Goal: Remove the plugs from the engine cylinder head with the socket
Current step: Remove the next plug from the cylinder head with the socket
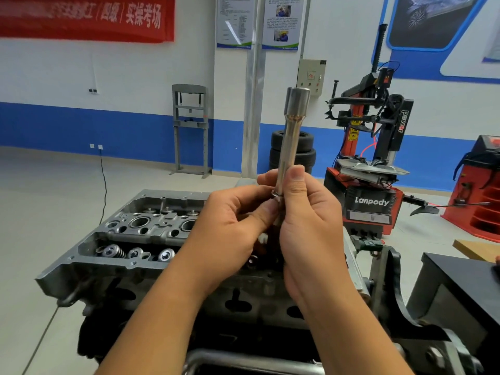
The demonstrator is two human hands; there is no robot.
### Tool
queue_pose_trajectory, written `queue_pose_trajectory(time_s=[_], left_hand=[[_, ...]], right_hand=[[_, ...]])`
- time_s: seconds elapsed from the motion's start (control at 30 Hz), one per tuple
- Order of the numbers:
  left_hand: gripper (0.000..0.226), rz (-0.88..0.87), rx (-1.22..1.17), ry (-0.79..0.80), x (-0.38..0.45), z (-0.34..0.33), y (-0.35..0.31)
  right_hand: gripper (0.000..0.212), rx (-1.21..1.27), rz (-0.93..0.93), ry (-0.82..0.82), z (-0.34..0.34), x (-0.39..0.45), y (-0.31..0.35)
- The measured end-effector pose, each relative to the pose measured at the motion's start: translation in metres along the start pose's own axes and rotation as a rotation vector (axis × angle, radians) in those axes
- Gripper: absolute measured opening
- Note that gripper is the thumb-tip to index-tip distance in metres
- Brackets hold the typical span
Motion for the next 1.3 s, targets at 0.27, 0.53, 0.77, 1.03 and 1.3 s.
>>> queue_pose_trajectory(time_s=[0.27, 0.53, 0.77, 1.03, 1.3], left_hand=[[0.026, -0.022, 0.059, -0.094, -0.003, 0.005, -0.004], [0.026, -0.017, 0.063, -0.114, 0.0, 0.004, -0.004], [0.028, 0.004, 0.006, 0.013, -0.001, 0.0, -0.002], [0.026, -0.023, 0.085, -0.151, -0.002, 0.004, -0.007], [0.026, 0.024, 0.025, 0.036, -0.002, -0.003, -0.003]], right_hand=[[0.033, 0.04, 0.007, 0.0, 0.0, -0.003, 0.003], [0.022, 0.078, -0.03, 0.003, 0.0, -0.001, -0.001], [0.025, -0.004, -0.005, 0.022, -0.002, 0.0, -0.001], [0.02, 0.103, -0.051, 0.034, -0.001, -0.001, -0.002], [0.027, 0.011, -0.021, 0.021, -0.001, -0.003, 0.0]])
Point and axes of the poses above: each hand's wrist, its own x-axis towards the middle knuckle, its own z-axis out of the back of the hand, y = z × x, the point moved 7 cm from there along x, towards the middle knuckle, and after that the axes turned 12 degrees about y, right-handed, at the moved point
